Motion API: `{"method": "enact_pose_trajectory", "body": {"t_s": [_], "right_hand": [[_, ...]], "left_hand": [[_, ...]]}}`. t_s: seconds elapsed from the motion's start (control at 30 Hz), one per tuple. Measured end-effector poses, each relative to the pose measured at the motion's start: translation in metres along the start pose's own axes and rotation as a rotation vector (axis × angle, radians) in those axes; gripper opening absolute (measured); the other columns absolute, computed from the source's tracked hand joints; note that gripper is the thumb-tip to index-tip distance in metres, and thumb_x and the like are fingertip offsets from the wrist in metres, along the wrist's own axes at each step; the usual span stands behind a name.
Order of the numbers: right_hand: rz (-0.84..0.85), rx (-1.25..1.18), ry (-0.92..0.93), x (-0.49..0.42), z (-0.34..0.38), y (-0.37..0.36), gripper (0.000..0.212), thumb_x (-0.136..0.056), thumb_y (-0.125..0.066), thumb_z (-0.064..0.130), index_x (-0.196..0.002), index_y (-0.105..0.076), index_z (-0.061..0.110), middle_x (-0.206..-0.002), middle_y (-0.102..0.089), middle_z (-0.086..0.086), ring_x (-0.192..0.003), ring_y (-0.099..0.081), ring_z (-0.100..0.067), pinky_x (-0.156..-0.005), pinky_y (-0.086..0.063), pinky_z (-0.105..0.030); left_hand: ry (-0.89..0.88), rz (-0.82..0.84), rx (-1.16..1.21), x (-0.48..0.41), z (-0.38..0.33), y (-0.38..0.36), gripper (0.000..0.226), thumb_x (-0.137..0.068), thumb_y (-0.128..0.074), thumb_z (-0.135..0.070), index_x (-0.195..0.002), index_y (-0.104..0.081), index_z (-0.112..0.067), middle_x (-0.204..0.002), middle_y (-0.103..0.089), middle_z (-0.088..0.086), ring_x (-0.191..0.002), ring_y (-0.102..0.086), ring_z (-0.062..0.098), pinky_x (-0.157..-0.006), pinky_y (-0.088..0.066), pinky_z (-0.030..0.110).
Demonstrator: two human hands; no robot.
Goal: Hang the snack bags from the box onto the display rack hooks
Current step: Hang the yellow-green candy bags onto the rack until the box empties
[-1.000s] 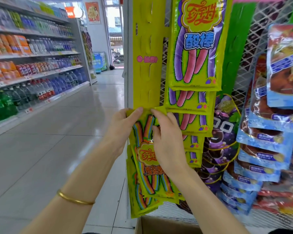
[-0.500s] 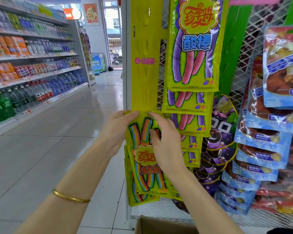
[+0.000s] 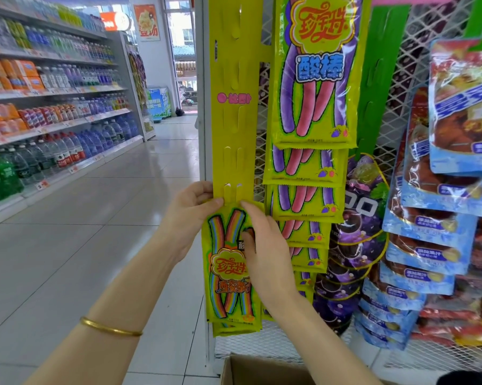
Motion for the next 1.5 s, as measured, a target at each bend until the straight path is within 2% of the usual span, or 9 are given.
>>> {"method": "enact_pose_trajectory", "body": {"t_s": [0.13,0.27,0.4,0.53,0.63,0.83,1.17,1.37,1.5], "right_hand": [[0.022,0.012,0.033,0.009,-0.002,-0.003,0.051,-0.094,-0.047,0.006,-0.139,-0.038,0.029,-0.113,-0.048,-0.002,-0.088,-0.058,-0.021,-0.07,-0.053,-0.035],[-0.026,-0.005,0.053,0.037,-0.011,0.001,0.05,-0.088,-0.054,-0.001,-0.132,-0.048,0.02,-0.124,-0.041,-0.001,-0.108,-0.043,-0.009,-0.084,-0.047,-0.023],[-0.083,0.013,0.037,0.084,-0.035,-0.001,0.05,-0.081,-0.059,-0.007,-0.126,-0.054,0.015,-0.126,-0.043,-0.002,-0.115,-0.039,-0.004,-0.088,-0.044,-0.018],[0.208,0.011,-0.194,0.152,-0.105,-0.043,0.045,-0.086,-0.053,-0.004,-0.126,-0.053,0.016,-0.123,-0.044,0.001,-0.1,-0.051,-0.01,-0.08,-0.05,-0.026],[0.501,0.034,-0.492,0.22,-0.176,-0.09,0.04,-0.09,-0.049,0.002,-0.127,-0.051,0.015,-0.123,-0.045,-0.003,-0.088,-0.056,-0.016,-0.083,-0.045,-0.027],[0.915,0.016,-1.025,0.346,-0.256,-0.151,0.048,-0.091,-0.055,0.008,-0.135,-0.039,0.001,-0.129,-0.053,-0.017,-0.116,-0.053,-0.028,-0.093,-0.041,-0.031],[0.655,-0.057,-1.504,0.402,-0.277,-0.196,0.045,-0.085,-0.067,0.022,-0.121,-0.048,0.004,-0.122,-0.056,-0.015,-0.113,-0.053,-0.032,-0.097,-0.043,-0.038],[0.645,-0.144,-1.526,0.401,-0.272,-0.215,0.036,-0.085,-0.068,0.018,-0.115,-0.059,0.002,-0.121,-0.059,-0.015,-0.113,-0.054,-0.03,-0.092,-0.042,-0.033],[0.702,-0.192,-1.305,0.376,-0.27,-0.194,0.016,-0.089,-0.062,0.015,-0.103,-0.064,0.006,-0.106,-0.059,-0.006,-0.103,-0.054,-0.022,-0.09,-0.042,-0.03]], "left_hand": [[-0.046,-0.06,-0.102,0.0,0.004,0.0,0.018,-0.091,-0.053,0.001,-0.106,-0.06,-0.006,-0.099,-0.067,0.011,-0.093,-0.063,0.025,-0.09,-0.05,0.037],[-0.148,-0.118,-0.227,0.011,0.006,-0.002,0.026,-0.09,-0.054,0.0,-0.115,-0.052,-0.008,-0.103,-0.063,-0.002,-0.093,-0.061,0.005,-0.081,-0.048,0.011],[-0.241,-0.292,-0.331,0.044,0.037,0.005,0.054,-0.086,-0.062,-0.007,-0.135,-0.04,-0.017,-0.125,-0.047,-0.007,-0.112,-0.048,0.004,-0.096,-0.04,0.019],[-0.193,-0.351,-0.328,0.094,0.108,0.0,0.043,-0.087,-0.059,-0.003,-0.123,-0.043,-0.022,-0.123,-0.046,-0.006,-0.107,-0.05,0.003,-0.082,-0.044,0.011],[-0.047,-0.148,-0.411,0.115,0.169,-0.017,0.036,-0.088,-0.054,0.0,-0.115,-0.049,-0.023,-0.121,-0.049,-0.003,-0.099,-0.052,0.002,-0.074,-0.046,0.011],[0.355,0.177,-0.438,0.136,0.251,-0.028,0.029,-0.089,-0.053,-0.003,-0.11,-0.053,-0.022,-0.118,-0.054,-0.002,-0.082,-0.055,0.003,-0.076,-0.047,0.021],[0.442,0.181,-0.379,0.108,0.257,-0.032,0.025,-0.089,-0.054,-0.009,-0.11,-0.056,-0.023,-0.115,-0.056,-0.006,-0.084,-0.059,0.01,-0.08,-0.052,0.029],[0.448,0.173,-0.347,0.107,0.265,-0.032,0.023,-0.09,-0.054,-0.009,-0.107,-0.055,-0.023,-0.113,-0.055,-0.007,-0.082,-0.057,0.006,-0.065,-0.052,0.015],[0.49,0.167,-0.361,0.111,0.273,-0.027,0.02,-0.09,-0.054,-0.009,-0.106,-0.056,-0.021,-0.109,-0.055,-0.005,-0.08,-0.057,0.008,-0.071,-0.053,0.022]]}}
Point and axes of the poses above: each hand's wrist, its own x-axis away from the middle knuckle, its own y-axis out of the back of the hand, z = x × y, the point moved 5 cm from there along -x, towards the middle knuckle
